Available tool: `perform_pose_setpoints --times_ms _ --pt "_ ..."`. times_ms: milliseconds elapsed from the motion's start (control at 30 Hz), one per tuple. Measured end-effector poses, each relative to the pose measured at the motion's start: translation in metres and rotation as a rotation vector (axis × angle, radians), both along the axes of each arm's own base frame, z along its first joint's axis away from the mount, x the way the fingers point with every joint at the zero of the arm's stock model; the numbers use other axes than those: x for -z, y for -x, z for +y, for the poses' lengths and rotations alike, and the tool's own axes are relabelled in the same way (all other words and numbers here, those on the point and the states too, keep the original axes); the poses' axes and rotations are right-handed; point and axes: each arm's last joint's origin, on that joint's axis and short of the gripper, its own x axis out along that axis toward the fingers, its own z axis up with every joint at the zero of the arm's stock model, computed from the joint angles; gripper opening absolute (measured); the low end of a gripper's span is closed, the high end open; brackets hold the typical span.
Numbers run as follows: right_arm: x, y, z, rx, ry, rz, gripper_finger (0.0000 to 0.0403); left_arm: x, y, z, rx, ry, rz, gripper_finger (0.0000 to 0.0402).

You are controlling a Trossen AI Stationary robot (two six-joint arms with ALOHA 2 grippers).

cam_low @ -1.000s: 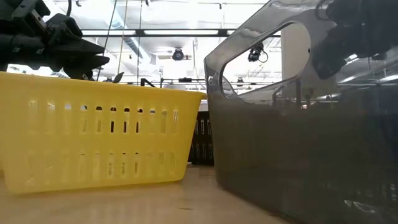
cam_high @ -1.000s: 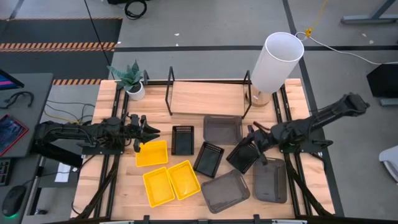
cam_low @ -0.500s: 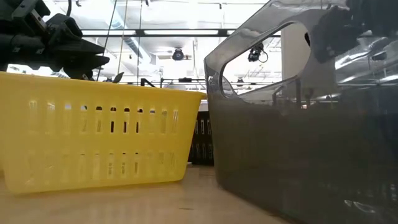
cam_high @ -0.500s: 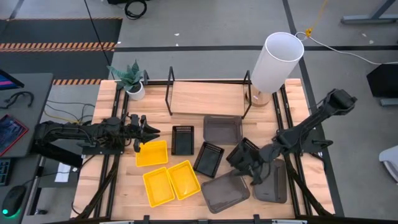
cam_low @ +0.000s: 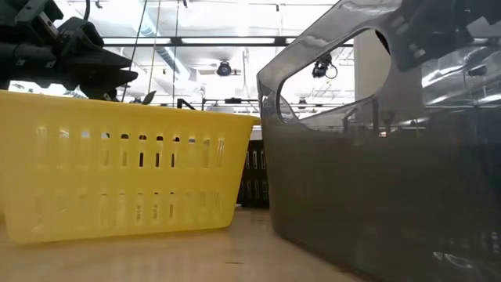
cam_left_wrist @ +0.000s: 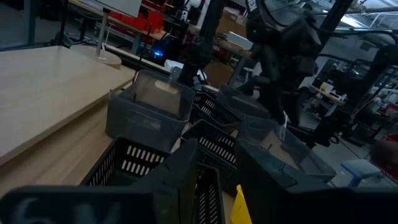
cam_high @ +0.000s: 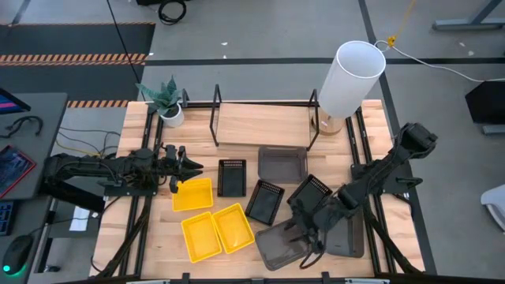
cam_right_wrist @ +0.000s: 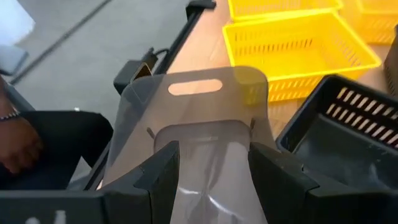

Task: Stack baskets on shelf by color
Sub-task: Stack the bottom left gray bin on top of the top gray bin

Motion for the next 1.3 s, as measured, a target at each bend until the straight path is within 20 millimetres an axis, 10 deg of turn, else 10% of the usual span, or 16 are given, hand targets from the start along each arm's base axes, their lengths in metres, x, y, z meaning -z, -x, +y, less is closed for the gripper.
perform_pose_setpoints --times_ms 1000,1300 --pt "-0.014 -0.005 0.084 -0.011 0.063 0.068 0.0197 -0.001 0.000 0.000 0.000 0.000 -0.007 0.0117" --pt "0.023 -0.002 0.093 -0.019 0.218 0.093 0.0197 -0.002 0.000 0.000 0.000 0.000 -0.016 0.0117"
